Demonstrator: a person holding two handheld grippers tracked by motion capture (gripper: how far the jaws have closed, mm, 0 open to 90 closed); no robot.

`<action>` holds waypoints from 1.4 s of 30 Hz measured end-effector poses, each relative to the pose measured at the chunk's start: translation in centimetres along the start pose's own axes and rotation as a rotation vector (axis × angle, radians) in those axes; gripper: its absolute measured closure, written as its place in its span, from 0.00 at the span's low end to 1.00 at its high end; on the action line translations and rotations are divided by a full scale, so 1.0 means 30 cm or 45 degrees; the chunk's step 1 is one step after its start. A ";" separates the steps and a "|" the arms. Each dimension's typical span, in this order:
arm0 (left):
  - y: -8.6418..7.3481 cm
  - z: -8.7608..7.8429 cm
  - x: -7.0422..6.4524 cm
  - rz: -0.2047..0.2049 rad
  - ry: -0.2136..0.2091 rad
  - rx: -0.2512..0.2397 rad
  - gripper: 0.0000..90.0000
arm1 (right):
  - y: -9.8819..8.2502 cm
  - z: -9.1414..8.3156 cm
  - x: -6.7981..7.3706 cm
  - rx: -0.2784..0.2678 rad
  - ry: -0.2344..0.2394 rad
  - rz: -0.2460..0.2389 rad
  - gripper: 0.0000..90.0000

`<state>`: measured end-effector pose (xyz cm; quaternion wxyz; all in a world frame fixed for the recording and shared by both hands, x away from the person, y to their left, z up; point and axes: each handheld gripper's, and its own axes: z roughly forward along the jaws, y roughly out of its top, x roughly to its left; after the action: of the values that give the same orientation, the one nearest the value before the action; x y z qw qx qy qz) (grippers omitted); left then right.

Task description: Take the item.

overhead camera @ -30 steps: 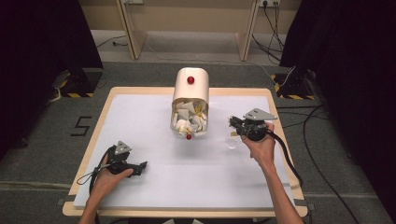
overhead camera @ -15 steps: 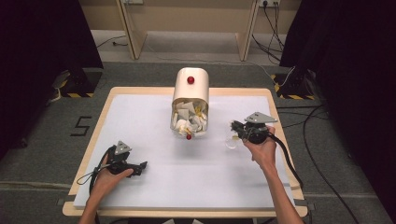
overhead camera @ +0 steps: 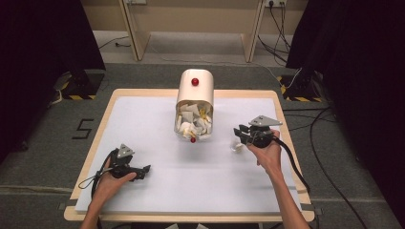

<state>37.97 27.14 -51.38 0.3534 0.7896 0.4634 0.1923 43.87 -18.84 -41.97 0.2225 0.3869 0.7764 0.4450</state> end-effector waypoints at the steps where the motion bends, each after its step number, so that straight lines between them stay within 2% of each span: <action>1: 0.000 0.000 0.000 0.000 0.000 0.000 0.00 | 0.004 -0.004 0.000 -0.007 -0.004 -0.008 0.72; 5: 0.000 0.000 0.000 0.000 0.000 0.000 0.00 | 0.022 -0.025 0.003 -0.025 -0.028 -0.015 0.60; 17: 0.000 0.000 0.000 0.000 0.000 0.000 0.00 | 0.025 -0.035 0.006 0.001 -0.068 -0.001 0.42; 19: 0.000 0.000 0.000 0.000 0.000 0.000 0.00 | 0.024 -0.036 0.003 0.003 -0.080 0.004 0.36; 25: 0.000 0.000 0.000 0.000 0.000 0.000 0.00 | 0.014 -0.040 0.004 0.012 -0.096 0.014 0.26; 30: 0.000 0.000 0.000 0.000 0.000 0.000 0.00 | 0.007 -0.051 0.003 0.011 -0.106 0.015 0.22; 42: 0.000 0.000 0.000 0.000 0.000 0.000 0.00 | -0.017 -0.074 -0.008 0.012 -0.119 0.017 0.20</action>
<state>37.96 27.13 -51.38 0.3534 0.7895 0.4634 0.1925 42.27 -20.33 -41.30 0.2537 0.4134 0.7646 0.4244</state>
